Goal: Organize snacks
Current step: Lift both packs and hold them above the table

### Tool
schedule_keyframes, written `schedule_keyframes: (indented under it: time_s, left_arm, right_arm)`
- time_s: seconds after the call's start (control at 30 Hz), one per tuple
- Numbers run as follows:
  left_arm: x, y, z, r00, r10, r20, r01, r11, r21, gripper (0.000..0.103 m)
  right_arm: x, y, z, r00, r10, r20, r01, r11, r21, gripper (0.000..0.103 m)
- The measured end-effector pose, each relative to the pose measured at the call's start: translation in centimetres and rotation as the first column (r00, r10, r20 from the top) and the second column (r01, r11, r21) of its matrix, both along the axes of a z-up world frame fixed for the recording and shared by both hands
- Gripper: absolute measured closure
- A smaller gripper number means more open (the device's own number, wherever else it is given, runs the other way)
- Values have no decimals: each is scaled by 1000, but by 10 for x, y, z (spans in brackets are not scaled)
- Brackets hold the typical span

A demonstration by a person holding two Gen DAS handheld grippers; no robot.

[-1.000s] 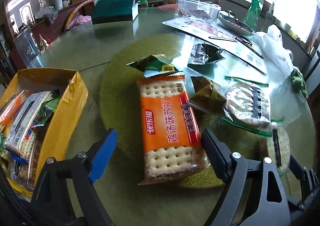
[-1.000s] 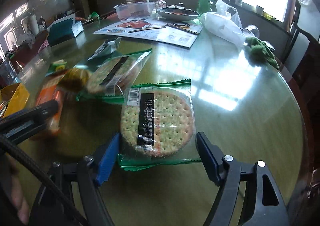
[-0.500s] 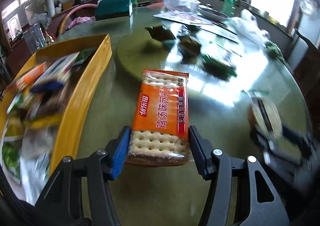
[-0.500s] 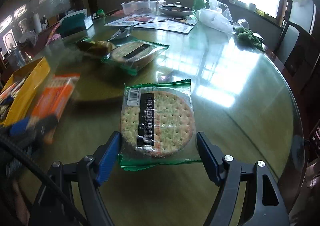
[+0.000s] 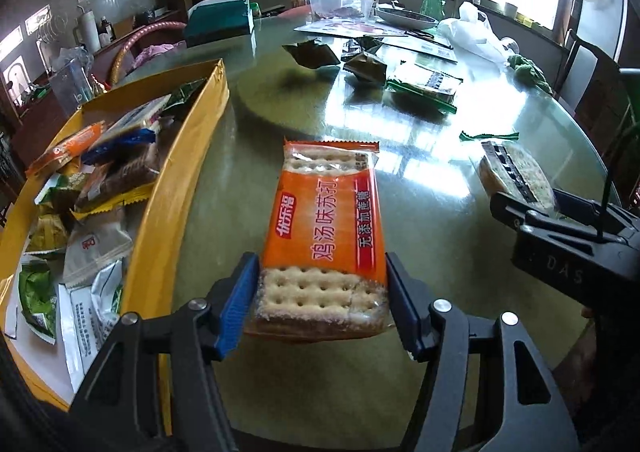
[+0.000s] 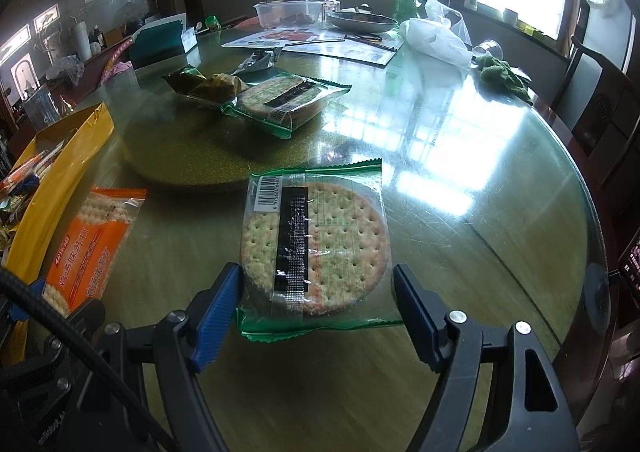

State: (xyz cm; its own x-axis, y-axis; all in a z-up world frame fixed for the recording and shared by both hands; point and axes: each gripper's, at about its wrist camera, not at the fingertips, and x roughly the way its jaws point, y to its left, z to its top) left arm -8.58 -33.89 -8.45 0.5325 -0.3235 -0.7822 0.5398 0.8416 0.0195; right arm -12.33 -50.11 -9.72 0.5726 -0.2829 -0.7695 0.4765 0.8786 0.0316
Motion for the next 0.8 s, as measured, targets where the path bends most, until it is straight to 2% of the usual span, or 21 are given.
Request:
schedule_keyframes:
  time_s: [0.3, 0.5, 0.6, 0.8]
  left_arm:
    - [4, 5, 0, 999, -33, -4, 33, 999, -10, 39]
    - [11, -2, 1, 1000, -14, -9, 14, 1000, 1, 41]
    - [14, -6, 2, 999, -27, -26, 27, 1000, 9, 43]
    - [0, 9, 1, 998, -61, 0, 61, 998, -7, 44]
  right_arm:
    - [10, 1, -1, 998, 62, 6, -62, 998, 1, 27]
    - [22, 3, 0, 996, 90, 3, -90, 996, -6, 27]
    - [22, 4, 0, 996, 86, 2, -86, 996, -4, 27]
    - [10, 9, 0, 998, 67, 23, -67, 998, 18, 27]
